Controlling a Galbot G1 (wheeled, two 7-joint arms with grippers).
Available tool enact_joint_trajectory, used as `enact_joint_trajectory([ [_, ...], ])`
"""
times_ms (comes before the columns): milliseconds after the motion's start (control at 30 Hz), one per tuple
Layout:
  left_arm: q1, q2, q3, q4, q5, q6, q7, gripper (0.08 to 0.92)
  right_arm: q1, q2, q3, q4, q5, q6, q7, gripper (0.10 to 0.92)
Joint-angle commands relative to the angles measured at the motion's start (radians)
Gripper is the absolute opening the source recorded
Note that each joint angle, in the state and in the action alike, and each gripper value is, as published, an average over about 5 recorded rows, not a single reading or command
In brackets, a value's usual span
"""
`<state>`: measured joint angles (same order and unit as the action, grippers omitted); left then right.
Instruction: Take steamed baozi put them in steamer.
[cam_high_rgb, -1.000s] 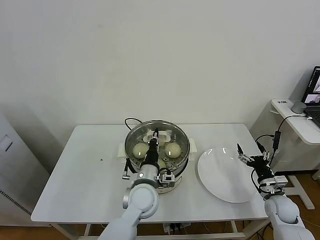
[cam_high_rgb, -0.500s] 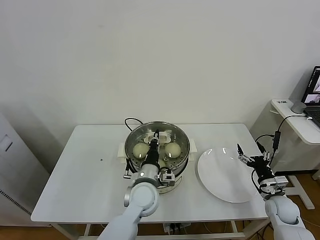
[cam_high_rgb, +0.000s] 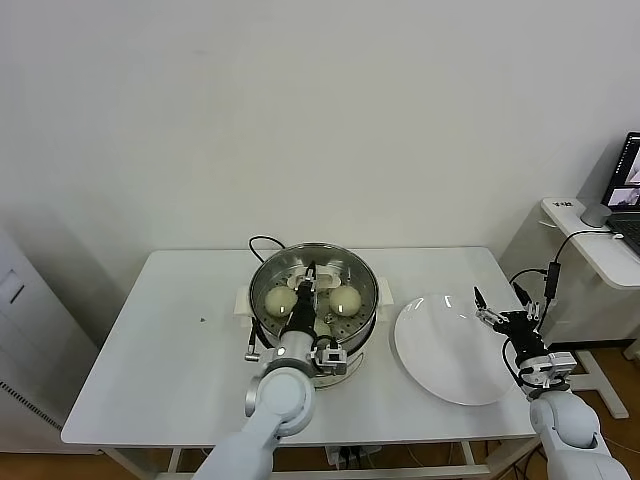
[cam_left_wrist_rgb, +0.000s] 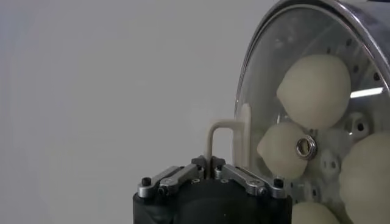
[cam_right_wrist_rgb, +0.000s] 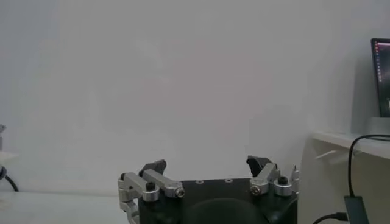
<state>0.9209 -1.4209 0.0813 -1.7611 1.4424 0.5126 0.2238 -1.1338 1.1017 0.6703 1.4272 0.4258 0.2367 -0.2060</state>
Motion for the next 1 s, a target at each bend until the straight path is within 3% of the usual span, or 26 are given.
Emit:
enact_joint_trajectory([
  [33,0.074,0.073,-0.033,-0.219,-0.221,-0.041,0.034,0.233,0.004,-0.001,-0.001,-0.001,0.001,-0.001,-0.001,0.823],
  [233,0.137,0.169,-0.119,-0.418,-0.73,-0.184,0.194,0.407,0.016,-0.004,-0.013,-0.005,0.006,-0.012,-0.008,0.823],
  [333,0.137,0.207,-0.174,-0.468,-1.094,-0.245,0.207,0.493,0.022,0.0,-0.024,0.0,0.025,-0.039,0.001,0.823],
  [500,0.132,0.221,-0.363,-0.531,-1.655,-0.178,-0.033,0.632,0.017,0.01,-0.04,0.016,0.054,-0.043,0.01,0.823],
  [633,0.162,0.248,-0.592,-0.489,-1.866,-0.165,-0.195,0.75,0.005,0.01,-0.048,0.041,0.073,-0.072,0.021,0.823],
  [767,0.248,0.315,-0.745,-0.386,-1.895,-0.172,-0.259,0.817,-0.004,0.017,-0.043,0.048,0.076,-0.092,0.026,0.823],
  [1000,0.352,0.313,-0.826,-0.22,-1.991,-0.183,-0.294,0.823,-0.037,0.028,-0.022,0.077,0.059,-0.125,0.02,0.823],
])
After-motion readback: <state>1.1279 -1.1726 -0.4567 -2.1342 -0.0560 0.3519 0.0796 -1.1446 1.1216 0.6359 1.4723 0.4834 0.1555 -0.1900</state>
